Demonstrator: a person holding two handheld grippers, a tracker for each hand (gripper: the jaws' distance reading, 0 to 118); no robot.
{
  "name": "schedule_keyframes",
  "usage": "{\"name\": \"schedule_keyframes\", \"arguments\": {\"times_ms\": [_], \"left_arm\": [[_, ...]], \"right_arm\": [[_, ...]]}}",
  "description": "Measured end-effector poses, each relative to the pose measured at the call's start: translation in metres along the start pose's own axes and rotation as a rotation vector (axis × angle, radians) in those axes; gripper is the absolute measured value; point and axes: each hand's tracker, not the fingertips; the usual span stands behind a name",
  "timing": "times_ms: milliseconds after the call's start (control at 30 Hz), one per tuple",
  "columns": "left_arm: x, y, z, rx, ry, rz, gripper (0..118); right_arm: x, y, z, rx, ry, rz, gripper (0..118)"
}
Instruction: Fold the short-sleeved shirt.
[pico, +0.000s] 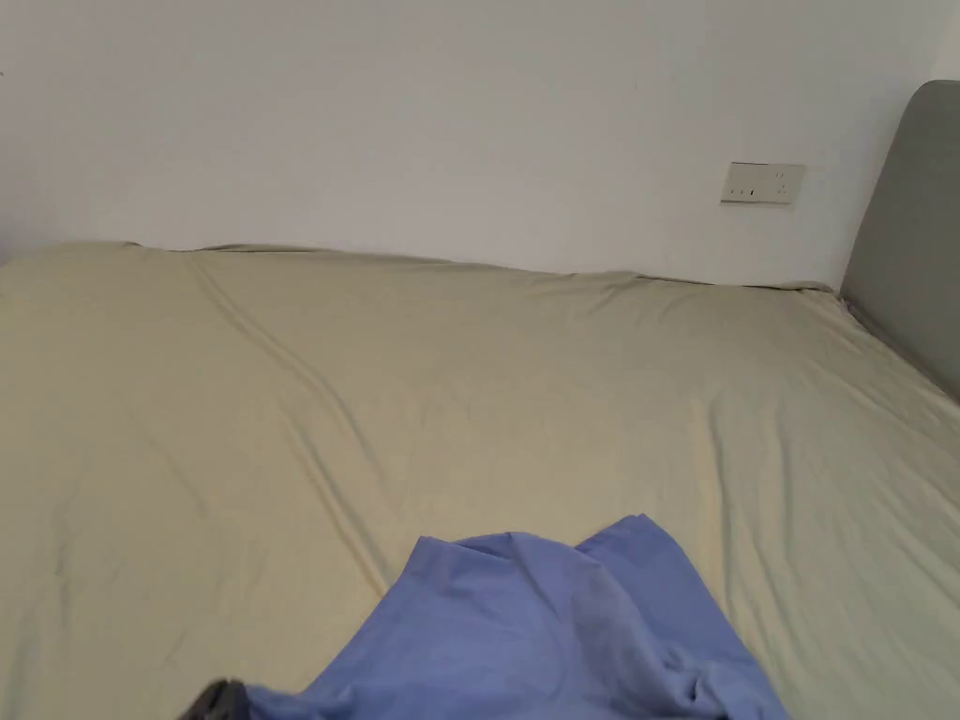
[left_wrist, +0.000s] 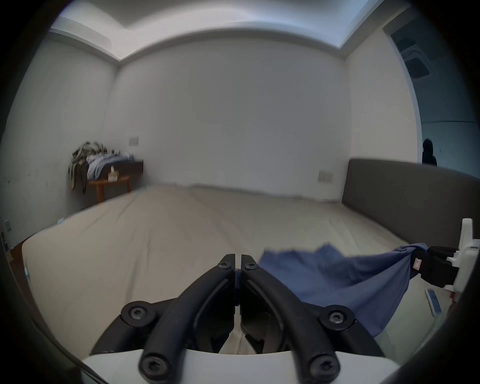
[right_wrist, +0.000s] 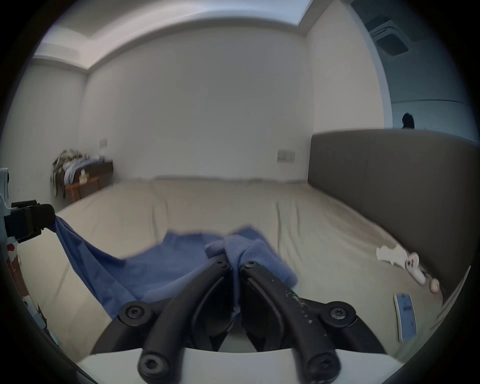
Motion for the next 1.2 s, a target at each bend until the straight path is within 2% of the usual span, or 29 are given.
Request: {"name": "schedule_keyframes", "arguments": {"times_ms": [133,267,333,400,467,500,533,567,633,667,700,733,800,900,933,967,1000,1033,1067,1100,1133,1200], "left_arm": [[-0.004,-0.051,-0.006,-0.248,0.003,-0.028,2],[-0.008,-0.09,-0.031,-0.452,0.026,-0.022,2],[-0.011,-0.101,-0.038,-0.488,0.046,-0.022,2],[-0.013,-0.111,-0.045,-0.54,0.062,-0.019,3],[-0.018,-0.112,-0.042,-0.529,0.047,0.019,4],[-0.02,-0.108,-0.04,-0.516,0.042,0.033,9],[-0.022,-0.1,-0.035,-0.503,0.036,0.039,25],[-0.023,-0.088,-0.026,-0.463,0.031,0.038,49],[-0.024,-0.06,-0.008,-0.337,-0.001,0.033,99],[-0.024,-0.042,0.003,-0.249,-0.018,0.034,111],[-0.022,-0.025,0.014,-0.155,-0.032,0.034,118],[-0.019,-0.007,0.024,-0.067,-0.048,0.027,118],[-0.012,0.023,0.037,0.077,-0.08,0.024,118],[0.003,0.046,0.049,0.266,-0.105,0.023,118],[0.009,0.045,0.053,0.328,-0.102,0.016,118],[0.014,0.043,0.054,0.367,-0.094,0.009,112],[0.018,0.043,0.058,0.386,-0.099,-0.003,96],[0.024,0.04,0.061,0.403,-0.123,-0.01,58],[0.03,0.037,0.063,0.414,-0.108,-0.028,22],[0.035,0.035,0.061,0.417,-0.083,-0.061,1],[0.041,0.033,0.059,0.412,-0.057,-0.106,0],[0.044,0.031,0.055,0.384,-0.095,-0.135,0]], "right_arm": [[-0.006,-0.046,-0.006,-0.229,0.015,0.029,7],[-0.011,-0.082,-0.027,-0.351,-0.005,0.019,7],[-0.012,-0.093,-0.036,-0.401,-0.004,0.015,7],[-0.013,-0.102,-0.042,-0.451,-0.005,0.046,7],[-0.015,-0.104,-0.04,-0.427,-0.002,0.053,8],[-0.014,-0.102,-0.037,-0.406,-0.009,0.054,11],[-0.009,-0.092,-0.029,-0.381,-0.017,0.044,23],[-0.007,-0.082,-0.019,-0.328,-0.033,0.024,44],[0.001,-0.055,0.009,-0.194,-0.066,0.019,97],[0.005,-0.039,0.024,-0.106,-0.063,0.01,114],[0.008,-0.022,0.036,-0.028,-0.076,0.011,118],[0.008,-0.004,0.049,0.052,-0.106,0.02,118],[0.013,0.026,0.066,0.161,-0.103,0.03,118],[0.016,0.049,0.077,0.294,-0.131,-0.005,118],[0.015,0.051,0.081,0.324,-0.156,-0.01,118],[0.014,0.05,0.083,0.376,-0.163,-0.02,111],[0.012,0.048,0.085,0.407,-0.169,-0.01,90],[0.01,0.043,0.086,0.439,-0.19,0.005,46],[0.006,0.04,0.085,0.45,-0.226,0.022,11],[0.003,0.039,0.084,0.461,-0.269,0.031,3],[0.001,0.035,0.083,0.471,-0.287,0.039,3],[0.005,0.034,0.079,0.436,-0.211,0.016,3]]}}
